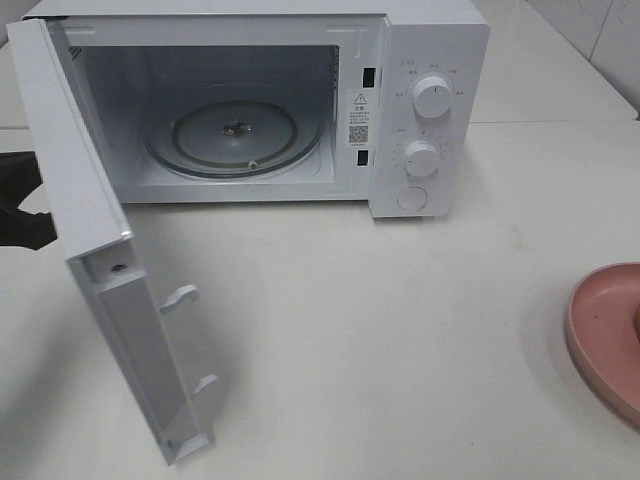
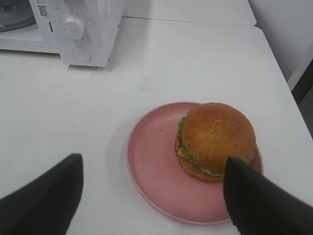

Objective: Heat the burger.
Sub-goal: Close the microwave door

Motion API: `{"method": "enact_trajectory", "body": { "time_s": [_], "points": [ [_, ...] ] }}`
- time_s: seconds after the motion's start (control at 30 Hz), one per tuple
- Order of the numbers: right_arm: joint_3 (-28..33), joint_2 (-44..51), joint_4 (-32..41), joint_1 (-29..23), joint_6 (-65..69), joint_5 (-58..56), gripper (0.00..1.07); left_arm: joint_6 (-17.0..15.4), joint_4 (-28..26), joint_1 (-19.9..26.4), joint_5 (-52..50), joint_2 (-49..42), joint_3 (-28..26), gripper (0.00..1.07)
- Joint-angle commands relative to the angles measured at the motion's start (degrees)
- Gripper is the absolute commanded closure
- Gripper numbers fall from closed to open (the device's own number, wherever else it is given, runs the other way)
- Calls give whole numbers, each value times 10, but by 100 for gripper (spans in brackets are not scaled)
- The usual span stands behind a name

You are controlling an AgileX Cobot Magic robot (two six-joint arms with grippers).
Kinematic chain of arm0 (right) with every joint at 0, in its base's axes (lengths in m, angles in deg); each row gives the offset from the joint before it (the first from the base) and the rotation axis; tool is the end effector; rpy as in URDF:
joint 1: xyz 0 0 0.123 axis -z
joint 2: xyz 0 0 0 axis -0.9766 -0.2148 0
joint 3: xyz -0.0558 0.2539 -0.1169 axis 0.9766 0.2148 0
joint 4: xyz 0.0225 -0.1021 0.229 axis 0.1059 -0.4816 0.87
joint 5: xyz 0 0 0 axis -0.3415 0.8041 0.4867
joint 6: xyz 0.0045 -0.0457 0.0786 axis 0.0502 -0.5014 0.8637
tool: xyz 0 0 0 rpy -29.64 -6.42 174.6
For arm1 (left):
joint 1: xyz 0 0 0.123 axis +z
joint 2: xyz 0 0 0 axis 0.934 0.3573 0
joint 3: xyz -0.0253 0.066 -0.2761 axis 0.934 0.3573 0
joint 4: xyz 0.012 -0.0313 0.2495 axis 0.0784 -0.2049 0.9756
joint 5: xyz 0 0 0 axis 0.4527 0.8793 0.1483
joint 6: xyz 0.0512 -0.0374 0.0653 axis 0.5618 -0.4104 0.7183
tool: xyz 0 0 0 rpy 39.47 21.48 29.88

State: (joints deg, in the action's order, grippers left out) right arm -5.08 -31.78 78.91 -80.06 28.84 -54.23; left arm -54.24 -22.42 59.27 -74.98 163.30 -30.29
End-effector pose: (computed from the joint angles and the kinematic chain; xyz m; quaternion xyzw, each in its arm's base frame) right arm -0.0030 -0.0025 0.2812 -0.0107 0.8379 0.0003 0.5457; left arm 0.2260 -0.0599 0.1878 0.1844 0.7773 -0.1046 0.5923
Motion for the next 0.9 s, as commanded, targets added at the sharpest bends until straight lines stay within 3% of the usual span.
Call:
{"method": "enact_trajectory", "body": {
  "time_s": [0.03,0.3,0.4,0.57,0.9],
  "points": [
    [0,15,-1,3,-1,7,31,-42,45,-5,-24,23,-30,107],
    [0,15,-1,3,1,7,31,-73,62,-11,-47,49,-63,107],
    [0,15,-1,3,0,7,31,-73,64,-18,-47,56,-66,107],
    [0,15,-1,3,0,7,31,-54,36,-69,-47,96,-92,107],
    [0,15,-1,3,1,7,31,-53,3,-97,-46,138,-127,107]
  ]
}}
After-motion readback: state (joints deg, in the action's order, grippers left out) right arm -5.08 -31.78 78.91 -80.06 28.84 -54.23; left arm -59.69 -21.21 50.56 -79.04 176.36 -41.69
